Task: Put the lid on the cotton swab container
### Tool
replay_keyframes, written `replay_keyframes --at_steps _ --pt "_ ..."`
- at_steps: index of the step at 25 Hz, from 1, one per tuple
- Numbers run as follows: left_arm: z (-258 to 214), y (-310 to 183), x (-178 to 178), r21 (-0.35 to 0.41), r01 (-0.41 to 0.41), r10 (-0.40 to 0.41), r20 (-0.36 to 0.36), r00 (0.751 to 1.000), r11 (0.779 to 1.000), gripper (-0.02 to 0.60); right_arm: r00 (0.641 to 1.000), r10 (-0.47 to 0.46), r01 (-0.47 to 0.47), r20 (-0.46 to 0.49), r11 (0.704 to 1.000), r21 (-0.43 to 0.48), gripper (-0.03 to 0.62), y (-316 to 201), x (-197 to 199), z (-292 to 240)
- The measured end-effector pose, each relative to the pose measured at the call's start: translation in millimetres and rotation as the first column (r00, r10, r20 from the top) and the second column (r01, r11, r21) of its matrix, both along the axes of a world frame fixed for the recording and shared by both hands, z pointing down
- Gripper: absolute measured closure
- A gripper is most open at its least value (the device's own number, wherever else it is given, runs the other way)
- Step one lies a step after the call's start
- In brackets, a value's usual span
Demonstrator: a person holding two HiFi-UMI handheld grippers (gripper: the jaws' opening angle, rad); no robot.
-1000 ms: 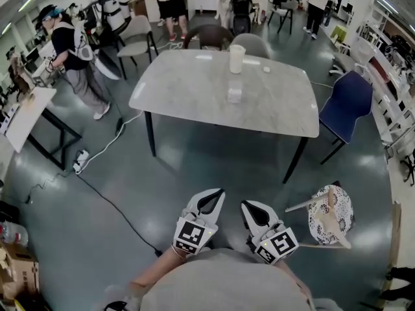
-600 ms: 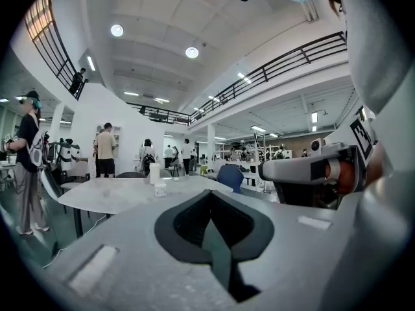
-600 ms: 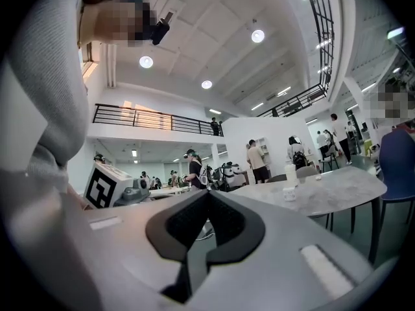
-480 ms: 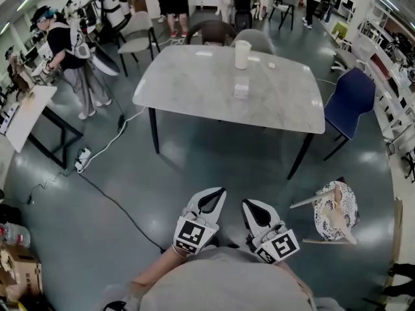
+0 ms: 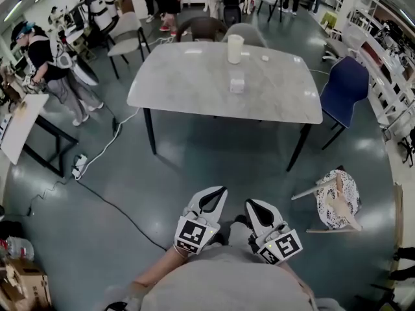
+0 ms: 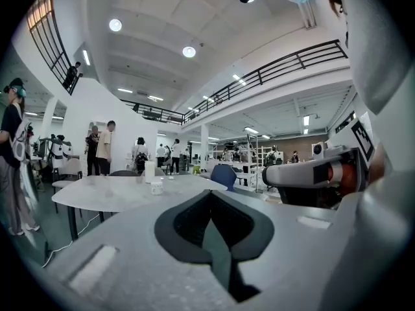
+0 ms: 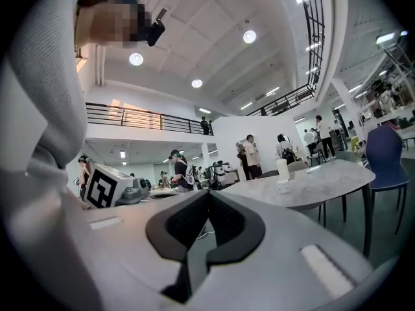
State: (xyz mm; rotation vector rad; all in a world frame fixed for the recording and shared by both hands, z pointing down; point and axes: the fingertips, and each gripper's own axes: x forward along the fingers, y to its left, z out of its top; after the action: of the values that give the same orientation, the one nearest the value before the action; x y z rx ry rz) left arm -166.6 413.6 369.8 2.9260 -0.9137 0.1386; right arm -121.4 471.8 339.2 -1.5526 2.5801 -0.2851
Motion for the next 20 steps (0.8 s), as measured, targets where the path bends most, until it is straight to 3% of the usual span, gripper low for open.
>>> replay_keyframes --at_steps 11,20 --pt "3.7 -34.4 9.2 0.009 0.008 -0.008 0.02 1.0 1.0 0.583 1.0 -0.023 0.023 0.009 1.0 -0.011 0.592 -39.2 10.4 14.4" --pt "3.4 -102.4 45.8 0.014 0.026 -0.026 0.025 0.999 1.0 0.583 0.998 -0.056 0.056 0.016 0.998 -0.009 0.592 -110.0 46.5 11.5"
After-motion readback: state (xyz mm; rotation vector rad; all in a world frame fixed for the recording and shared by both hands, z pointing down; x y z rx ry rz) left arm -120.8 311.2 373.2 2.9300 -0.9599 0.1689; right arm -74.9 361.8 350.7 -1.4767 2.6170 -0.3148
